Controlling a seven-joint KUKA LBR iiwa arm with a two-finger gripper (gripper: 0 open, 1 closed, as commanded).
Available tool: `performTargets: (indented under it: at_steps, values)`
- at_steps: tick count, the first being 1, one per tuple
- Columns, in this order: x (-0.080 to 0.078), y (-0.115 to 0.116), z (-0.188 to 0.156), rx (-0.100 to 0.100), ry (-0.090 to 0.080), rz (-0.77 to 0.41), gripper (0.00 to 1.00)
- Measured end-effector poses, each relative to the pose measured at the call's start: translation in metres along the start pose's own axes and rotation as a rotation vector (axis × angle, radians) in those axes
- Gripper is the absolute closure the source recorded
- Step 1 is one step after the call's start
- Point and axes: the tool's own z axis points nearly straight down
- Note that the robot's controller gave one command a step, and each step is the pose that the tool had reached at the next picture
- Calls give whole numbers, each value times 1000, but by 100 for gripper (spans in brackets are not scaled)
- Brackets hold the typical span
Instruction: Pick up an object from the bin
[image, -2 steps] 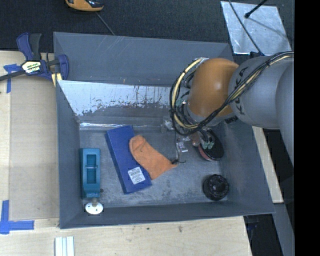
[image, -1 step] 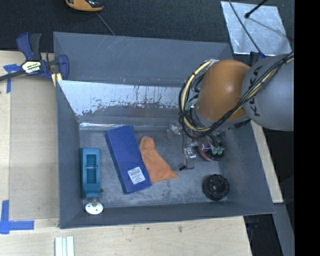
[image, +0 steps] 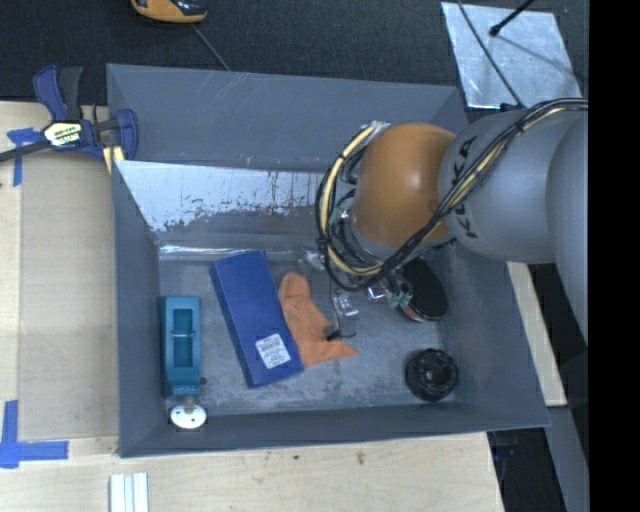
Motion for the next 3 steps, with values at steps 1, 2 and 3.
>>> performTargets:
  at_steps: [1,2,3]
  values:
    - [2,17,6,-2,1,-22,0]
    - [6,27,10,-5,3,-35,0]
    - [-13,23,28,-3,3,-160,100]
